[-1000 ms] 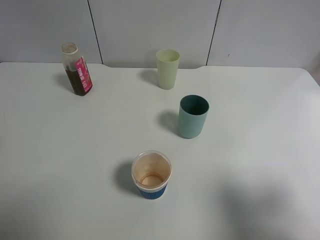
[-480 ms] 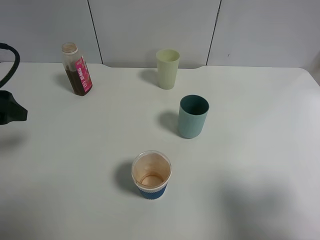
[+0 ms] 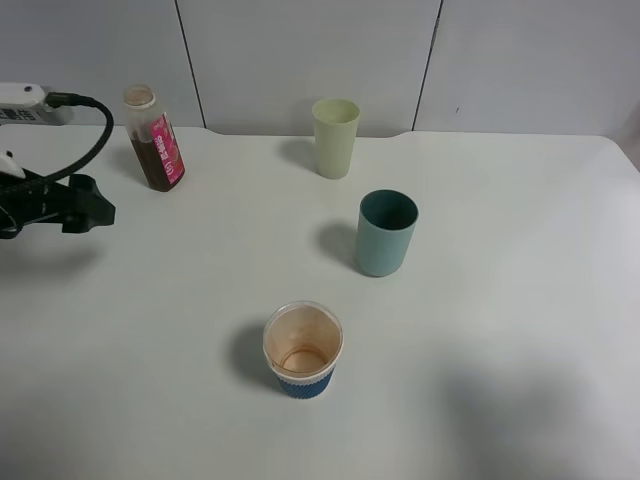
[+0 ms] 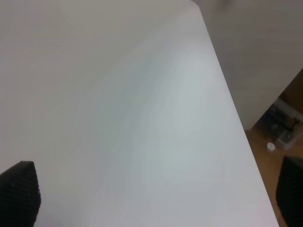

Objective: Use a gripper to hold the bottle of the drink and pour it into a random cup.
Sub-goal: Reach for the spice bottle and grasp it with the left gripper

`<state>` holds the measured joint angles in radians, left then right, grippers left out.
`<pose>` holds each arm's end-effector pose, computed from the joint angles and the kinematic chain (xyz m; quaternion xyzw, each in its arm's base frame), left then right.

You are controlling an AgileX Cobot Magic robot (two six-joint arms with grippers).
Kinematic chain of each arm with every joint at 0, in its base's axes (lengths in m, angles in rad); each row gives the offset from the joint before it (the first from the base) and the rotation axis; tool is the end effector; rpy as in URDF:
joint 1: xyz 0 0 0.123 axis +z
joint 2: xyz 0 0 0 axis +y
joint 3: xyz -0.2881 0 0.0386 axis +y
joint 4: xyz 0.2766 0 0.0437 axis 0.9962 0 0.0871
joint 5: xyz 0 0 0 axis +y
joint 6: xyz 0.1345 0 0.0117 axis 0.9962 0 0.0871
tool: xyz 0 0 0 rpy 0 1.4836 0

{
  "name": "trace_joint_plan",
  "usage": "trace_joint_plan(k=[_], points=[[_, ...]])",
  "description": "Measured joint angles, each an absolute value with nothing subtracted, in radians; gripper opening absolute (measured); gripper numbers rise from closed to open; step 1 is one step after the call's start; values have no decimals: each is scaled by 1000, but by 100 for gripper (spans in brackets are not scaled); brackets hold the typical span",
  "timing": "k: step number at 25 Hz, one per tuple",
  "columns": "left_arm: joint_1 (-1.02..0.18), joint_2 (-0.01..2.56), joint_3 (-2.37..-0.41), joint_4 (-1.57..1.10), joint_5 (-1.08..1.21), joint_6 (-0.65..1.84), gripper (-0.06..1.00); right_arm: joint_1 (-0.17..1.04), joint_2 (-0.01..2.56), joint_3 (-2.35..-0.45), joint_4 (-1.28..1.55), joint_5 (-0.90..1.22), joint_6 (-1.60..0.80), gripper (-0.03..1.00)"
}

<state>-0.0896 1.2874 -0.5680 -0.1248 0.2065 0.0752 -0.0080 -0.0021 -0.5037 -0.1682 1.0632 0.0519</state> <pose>0.2822 -0.0288 0.1607 0.0245 0.9331 -0.0364 0.3570 0.0519 -0.0202 0.2734 0.0290 0.8489 -0.0725 0.5228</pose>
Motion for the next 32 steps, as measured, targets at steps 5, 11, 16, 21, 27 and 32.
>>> trace_joint_plan(k=[5,11,16,21,27,32], points=[[-141,1399,-568,-121,55,75,98,-8,-2,-504,-168,1063,52,99],[-161,1514,-568,-38,-135,21,98,-8,-2,-504,-168,1063,52,99],[-161,1584,-569,102,-320,-136,98,-8,-2,-504,-168,1063,52,99],[-150,1671,-570,184,-564,-248,98,-8,-2,-504,-168,1063,52,99],[-89,1784,-571,190,-799,-261,98,-8,-2,-504,-168,1063,52,99],[-21,1866,-572,234,-932,-261,98,-8,-2,-504,-168,1063,52,99]])
